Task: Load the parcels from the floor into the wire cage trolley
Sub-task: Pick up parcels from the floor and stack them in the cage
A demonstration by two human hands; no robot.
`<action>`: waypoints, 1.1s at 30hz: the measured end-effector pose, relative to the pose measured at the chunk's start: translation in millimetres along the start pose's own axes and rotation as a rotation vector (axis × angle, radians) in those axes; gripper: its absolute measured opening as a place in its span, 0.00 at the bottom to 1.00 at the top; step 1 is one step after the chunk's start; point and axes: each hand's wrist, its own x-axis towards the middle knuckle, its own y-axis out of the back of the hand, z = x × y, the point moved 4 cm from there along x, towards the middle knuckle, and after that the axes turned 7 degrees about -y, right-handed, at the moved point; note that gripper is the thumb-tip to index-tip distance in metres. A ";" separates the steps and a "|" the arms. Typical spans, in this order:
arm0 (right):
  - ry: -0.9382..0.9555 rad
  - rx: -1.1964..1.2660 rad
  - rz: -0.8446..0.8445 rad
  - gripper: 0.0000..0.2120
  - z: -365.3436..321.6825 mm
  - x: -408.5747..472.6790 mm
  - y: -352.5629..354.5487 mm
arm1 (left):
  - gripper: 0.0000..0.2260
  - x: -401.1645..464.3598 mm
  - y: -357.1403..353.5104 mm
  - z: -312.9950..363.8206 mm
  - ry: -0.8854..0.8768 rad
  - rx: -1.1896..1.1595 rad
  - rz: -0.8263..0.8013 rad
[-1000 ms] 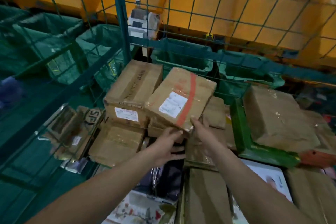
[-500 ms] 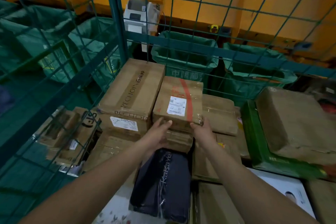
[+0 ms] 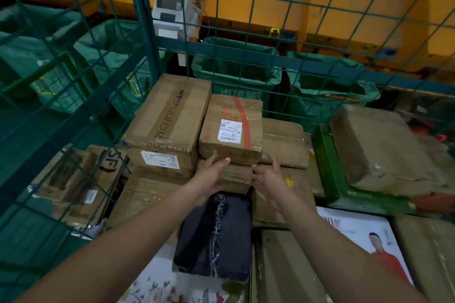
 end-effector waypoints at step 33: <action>0.127 0.280 0.584 0.04 274.2 -539.2 205.9 | 0.23 -480.8 -216.5 -168.4 0.028 0.441 -0.850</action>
